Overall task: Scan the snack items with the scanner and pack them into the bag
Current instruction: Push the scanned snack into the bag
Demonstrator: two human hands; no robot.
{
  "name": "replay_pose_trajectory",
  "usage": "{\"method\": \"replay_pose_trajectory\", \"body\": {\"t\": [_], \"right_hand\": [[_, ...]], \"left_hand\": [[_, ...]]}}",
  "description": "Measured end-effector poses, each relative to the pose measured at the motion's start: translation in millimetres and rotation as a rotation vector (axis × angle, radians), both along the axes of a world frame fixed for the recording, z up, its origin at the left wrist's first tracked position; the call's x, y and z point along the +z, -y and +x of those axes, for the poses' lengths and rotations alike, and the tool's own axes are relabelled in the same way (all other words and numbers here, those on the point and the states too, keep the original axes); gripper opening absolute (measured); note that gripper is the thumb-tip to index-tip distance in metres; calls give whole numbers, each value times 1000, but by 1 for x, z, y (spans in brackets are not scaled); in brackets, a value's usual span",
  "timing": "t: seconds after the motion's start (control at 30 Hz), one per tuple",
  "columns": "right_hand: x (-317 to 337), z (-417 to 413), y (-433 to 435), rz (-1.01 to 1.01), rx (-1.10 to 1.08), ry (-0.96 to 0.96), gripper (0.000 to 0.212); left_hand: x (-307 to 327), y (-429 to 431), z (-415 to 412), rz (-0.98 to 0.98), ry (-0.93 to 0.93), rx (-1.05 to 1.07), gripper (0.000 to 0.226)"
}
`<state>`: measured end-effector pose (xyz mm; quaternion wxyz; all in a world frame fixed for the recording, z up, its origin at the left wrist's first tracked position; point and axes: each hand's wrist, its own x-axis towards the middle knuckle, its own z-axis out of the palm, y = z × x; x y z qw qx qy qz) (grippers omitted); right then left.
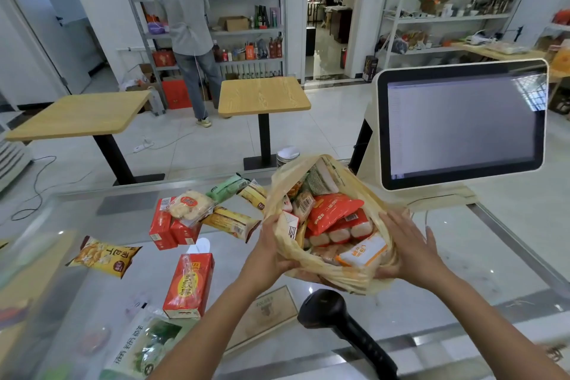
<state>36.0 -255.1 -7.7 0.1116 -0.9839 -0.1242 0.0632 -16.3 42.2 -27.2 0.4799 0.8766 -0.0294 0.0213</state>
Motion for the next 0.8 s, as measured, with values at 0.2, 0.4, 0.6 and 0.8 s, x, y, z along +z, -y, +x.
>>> {"method": "replay_pose_trajectory", "body": {"t": [0.2, 0.4, 0.6, 0.8], "right_hand": [[-11, 4, -6, 65, -52, 126, 119], [-4, -42, -1, 320, 64, 541, 92], [-22, -126, -26, 475, 188, 578, 33], [-26, -121, -64, 212, 26, -279, 31]], "left_hand": [[-7, 0, 13, 86, 8, 45, 107], [-10, -6, -29, 66, 171, 145, 91], [-28, -30, -68, 578, 176, 780, 60], [-34, -50, -87, 651, -162, 869, 76]]}}
